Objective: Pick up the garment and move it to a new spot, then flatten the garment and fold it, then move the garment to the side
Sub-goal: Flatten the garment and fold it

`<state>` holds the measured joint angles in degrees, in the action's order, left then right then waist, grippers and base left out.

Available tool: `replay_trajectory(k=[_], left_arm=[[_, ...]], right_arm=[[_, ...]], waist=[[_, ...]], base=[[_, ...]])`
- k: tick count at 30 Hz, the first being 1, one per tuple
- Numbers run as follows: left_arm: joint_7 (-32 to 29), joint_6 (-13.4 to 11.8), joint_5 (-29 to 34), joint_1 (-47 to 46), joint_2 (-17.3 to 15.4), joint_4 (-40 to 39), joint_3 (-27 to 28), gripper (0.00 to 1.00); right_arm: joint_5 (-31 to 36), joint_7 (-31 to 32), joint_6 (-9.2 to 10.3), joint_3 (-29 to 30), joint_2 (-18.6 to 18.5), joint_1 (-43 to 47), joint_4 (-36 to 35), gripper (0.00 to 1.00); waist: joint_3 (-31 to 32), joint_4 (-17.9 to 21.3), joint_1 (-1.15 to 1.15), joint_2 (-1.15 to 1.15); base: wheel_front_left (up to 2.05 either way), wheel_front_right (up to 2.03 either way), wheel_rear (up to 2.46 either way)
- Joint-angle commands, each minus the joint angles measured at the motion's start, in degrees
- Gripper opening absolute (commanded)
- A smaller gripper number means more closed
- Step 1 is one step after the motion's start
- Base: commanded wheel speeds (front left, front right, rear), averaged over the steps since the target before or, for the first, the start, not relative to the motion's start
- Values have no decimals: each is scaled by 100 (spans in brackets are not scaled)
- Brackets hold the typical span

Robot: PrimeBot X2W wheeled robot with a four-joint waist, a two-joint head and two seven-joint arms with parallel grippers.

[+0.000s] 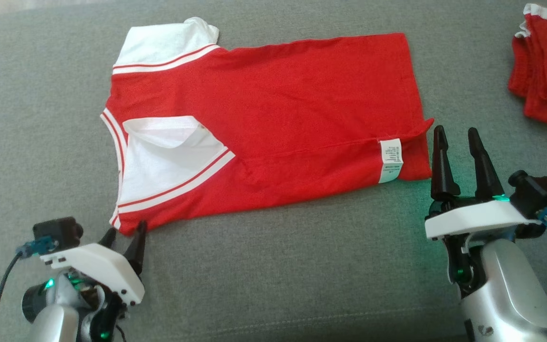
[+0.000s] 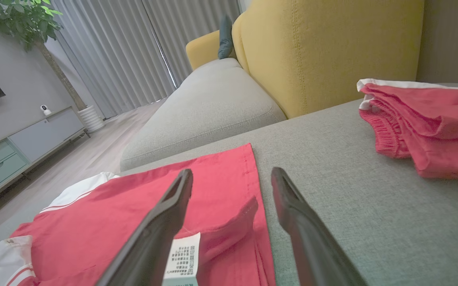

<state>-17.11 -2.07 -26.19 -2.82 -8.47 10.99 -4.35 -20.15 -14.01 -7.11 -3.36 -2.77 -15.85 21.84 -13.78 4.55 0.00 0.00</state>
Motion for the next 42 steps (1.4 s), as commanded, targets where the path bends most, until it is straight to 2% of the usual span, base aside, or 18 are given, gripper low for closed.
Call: replay_trajectory(k=[1, 7, 8, 10, 11, 15, 25, 37, 38, 39, 42], left_arm=[[-27, -70, -54, -183, -101, 18, 247, 100], [-37, -106, -76, -264, -124, 249, 261, 100], [-34, -99, -83, -274, -127, 276, 257, 96], [-5, -76, -91, -290, -118, 288, 234, 38], [26, -55, -100, -294, -111, 271, 224, 0], [203, -22, -109, -299, -99, 135, 227, 0], [653, -63, -144, -194, -6, -493, 294, 0], [822, -108, -168, -31, 117, -866, 189, 0], [835, -109, -171, -25, 122, -865, 182, 0], [851, -108, -175, -20, 128, -866, 177, 0], [906, -104, -181, -15, 134, -864, 169, 0]], right_arm=[[-10, 39, -37, -155, -10, -59, -217, 100], [-8, 51, -37, -162, -10, -61, -247, 100], [-7, 51, -37, -159, -10, -59, -243, 100], [-6, 49, -37, -146, -10, -44, -234, 100], [-3, 49, -37, -135, -10, -36, -222, 100], [58, 166, -37, -68, -10, -12, -77, 100], [335, 1015, -37, 80, -10, 4, 600, 100], [366, 1356, -37, 125, -10, -300, 1375, 99], [352, 1369, -37, 78, -10, -325, 1427, 76], [316, 1376, -37, 22, -10, -347, 1467, 48], [213, 1368, -37, -114, -10, -390, 1557, 22]], waist=[[-22, 37, 0, 0], [-52, 114, 0, 0], [-54, 124, 0, 0], [-50, 137, 0, 0], [-46, 141, 0, 0], [-22, 125, 0, 0], [34, -67, 0, 0], [107, -281, 0, 0], [122, -284, 0, 0], [137, -284, 0, 0], [194, -273, 0, 0]], base=[[0, 0, 0], [0, 0, 0], [0, 0, 0], [0, 0, 0], [0, 0, 0], [0, 0, 0], [0, 0, 0], [0, 0, 0], [0, 0, 0], [0, 0, 0], [0, 0, 0]])
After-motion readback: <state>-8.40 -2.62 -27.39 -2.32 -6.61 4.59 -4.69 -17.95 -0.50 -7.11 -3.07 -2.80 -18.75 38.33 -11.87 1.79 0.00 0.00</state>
